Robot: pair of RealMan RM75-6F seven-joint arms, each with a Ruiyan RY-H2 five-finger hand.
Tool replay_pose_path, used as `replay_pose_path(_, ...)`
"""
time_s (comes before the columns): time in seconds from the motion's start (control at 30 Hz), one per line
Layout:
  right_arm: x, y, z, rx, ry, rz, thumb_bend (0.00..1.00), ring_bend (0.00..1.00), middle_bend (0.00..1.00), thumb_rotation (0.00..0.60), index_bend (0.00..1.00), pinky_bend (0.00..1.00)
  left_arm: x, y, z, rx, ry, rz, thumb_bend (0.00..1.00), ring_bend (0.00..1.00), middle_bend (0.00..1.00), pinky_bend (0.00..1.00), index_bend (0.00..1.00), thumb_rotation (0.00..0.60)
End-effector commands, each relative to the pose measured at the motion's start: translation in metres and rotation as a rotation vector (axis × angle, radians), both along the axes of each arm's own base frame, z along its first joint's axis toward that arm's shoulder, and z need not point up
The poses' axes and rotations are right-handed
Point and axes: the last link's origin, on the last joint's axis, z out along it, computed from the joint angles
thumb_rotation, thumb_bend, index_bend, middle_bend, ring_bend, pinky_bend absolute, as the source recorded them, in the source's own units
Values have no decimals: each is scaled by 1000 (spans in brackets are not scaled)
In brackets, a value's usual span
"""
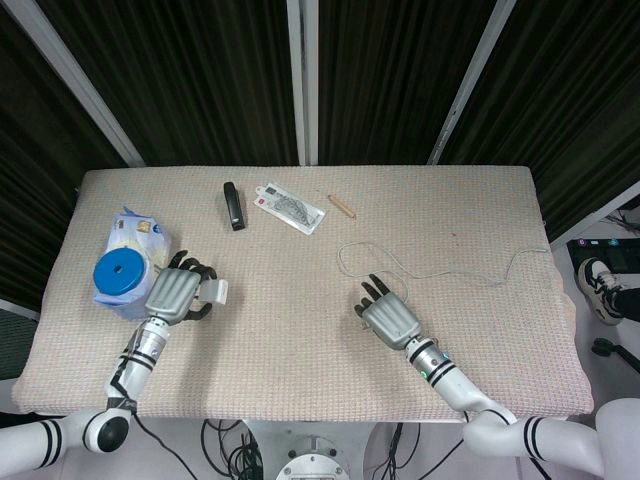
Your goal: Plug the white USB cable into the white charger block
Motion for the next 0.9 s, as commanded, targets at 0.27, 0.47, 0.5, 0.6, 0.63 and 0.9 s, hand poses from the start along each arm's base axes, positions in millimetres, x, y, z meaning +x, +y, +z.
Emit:
replay_pose_path(0.27,0,1,-3,10,-4,-25,280,96,387,600,438,0,-1,0,0,-3,2,-1,375,195,422,89,469,600)
replay_pose_path(0.47,0,0,-4,7,-7,-32,280,97,388,600,452,0,-2,1,-1,-5,1,0,374,195,422,89,469,600)
replay_pose_path(0.5,0,0,-4,5,-9,-32,280,97,388,600,452,0,-2,1,-1,-5,2,0,374,195,422,89,469,600)
replay_pose_path(0.6,0,-1,-3,1,-14,-34,280,98,390,600,453,0,-2,1,-1,-8,4,-2,375,195,422,89,469,600)
replay_pose_path(0.63,0,-1,-3,0,-15,-35,280,98,390,600,453,0,-1,1,-1,-9,4,-2,375,195,422,89,469,600)
replay_pose_path(0.9,0,-2,-5,-5,-24,-41,280,102,403,600,464,0,-1,1,-2,-12,3,-1,375,195,422,88,468,600)
